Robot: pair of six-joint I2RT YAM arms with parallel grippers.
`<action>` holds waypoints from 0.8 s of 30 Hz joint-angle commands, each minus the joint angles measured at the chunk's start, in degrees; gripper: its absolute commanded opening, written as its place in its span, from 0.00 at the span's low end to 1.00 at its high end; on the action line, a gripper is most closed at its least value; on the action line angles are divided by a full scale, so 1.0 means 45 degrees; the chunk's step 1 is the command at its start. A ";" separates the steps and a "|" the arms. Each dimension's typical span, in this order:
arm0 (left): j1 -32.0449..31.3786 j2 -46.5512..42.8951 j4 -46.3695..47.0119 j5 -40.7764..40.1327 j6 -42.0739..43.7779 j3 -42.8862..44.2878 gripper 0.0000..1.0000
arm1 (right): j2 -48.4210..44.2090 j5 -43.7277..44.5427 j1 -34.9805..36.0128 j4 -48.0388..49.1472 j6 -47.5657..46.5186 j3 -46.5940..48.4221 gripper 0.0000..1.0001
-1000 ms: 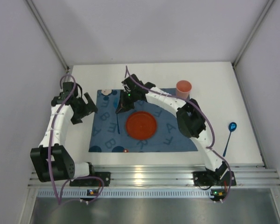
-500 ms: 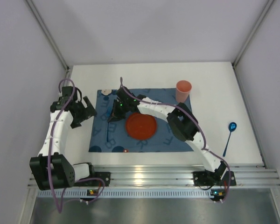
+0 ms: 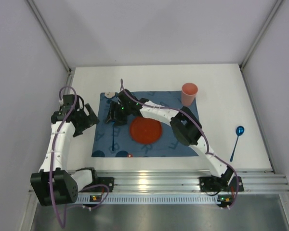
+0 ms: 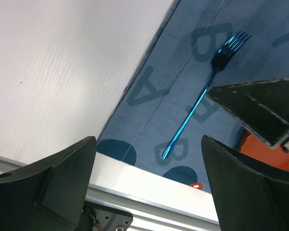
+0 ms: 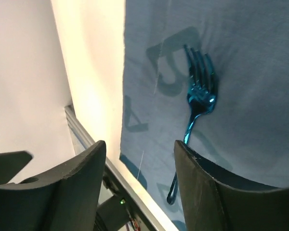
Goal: Set the dinner table for one person
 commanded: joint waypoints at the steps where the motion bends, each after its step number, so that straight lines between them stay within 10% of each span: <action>1: 0.0034 -0.0661 -0.0108 -0.0261 -0.0063 -0.0572 0.95 | -0.2092 -0.0397 0.0045 0.0357 -0.0729 0.0070 0.59; 8: 0.0014 -0.0291 -0.0305 -0.0144 0.0034 -0.0494 0.95 | -0.9962 0.1551 -0.1396 -0.0634 -0.3065 -0.5454 0.60; 16: -0.0024 0.0099 0.0067 0.0483 0.0229 -0.0866 0.92 | -1.7619 0.7002 -0.6747 -0.8129 -0.5026 -1.0261 0.82; 24: -0.0063 0.0256 0.0321 0.1166 0.0385 -0.1023 0.91 | -1.9056 0.7160 -1.2414 -0.9662 -0.5965 -1.3113 0.86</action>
